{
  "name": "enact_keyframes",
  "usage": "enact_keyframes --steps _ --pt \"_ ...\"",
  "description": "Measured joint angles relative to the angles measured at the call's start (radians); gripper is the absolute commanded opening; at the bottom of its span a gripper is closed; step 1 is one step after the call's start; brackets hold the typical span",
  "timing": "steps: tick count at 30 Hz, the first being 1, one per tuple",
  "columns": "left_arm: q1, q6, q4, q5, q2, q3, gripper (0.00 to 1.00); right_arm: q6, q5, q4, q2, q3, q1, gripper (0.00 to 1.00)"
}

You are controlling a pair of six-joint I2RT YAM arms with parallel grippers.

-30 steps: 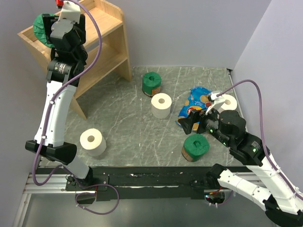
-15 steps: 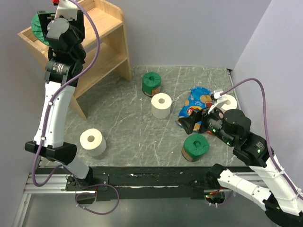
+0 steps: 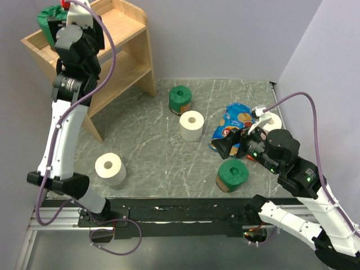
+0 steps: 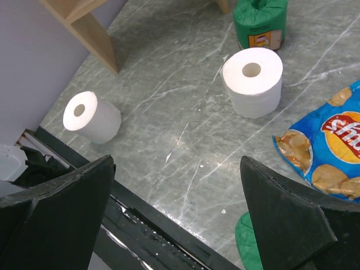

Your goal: Place and organize the paper towels onto the shelf

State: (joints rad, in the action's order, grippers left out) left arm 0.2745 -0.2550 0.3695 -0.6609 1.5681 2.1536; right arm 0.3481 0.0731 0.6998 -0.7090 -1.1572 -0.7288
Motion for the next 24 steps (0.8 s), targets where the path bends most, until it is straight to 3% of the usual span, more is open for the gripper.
enact_keyframes --steps 5,9,14,18,24 --pt "0.025 0.161 0.038 0.174 -0.204 -0.241 0.88 0.016 0.006 -0.016 -0.003 0.024 0.000 0.99" --pt "0.035 0.293 0.031 0.373 -0.445 -0.470 0.99 0.026 0.035 -0.045 -0.018 0.071 0.000 0.99" --pt "0.035 0.417 -0.007 0.643 -0.675 -0.699 0.96 0.028 0.138 -0.057 -0.103 0.085 0.003 0.96" --pt "0.037 0.467 -0.046 0.772 -0.721 -0.903 0.96 0.042 0.190 -0.048 -0.208 0.061 0.055 0.89" --pt "0.041 0.527 -0.035 0.864 -0.655 -1.162 0.96 0.198 0.232 0.074 -0.304 0.061 0.151 0.83"
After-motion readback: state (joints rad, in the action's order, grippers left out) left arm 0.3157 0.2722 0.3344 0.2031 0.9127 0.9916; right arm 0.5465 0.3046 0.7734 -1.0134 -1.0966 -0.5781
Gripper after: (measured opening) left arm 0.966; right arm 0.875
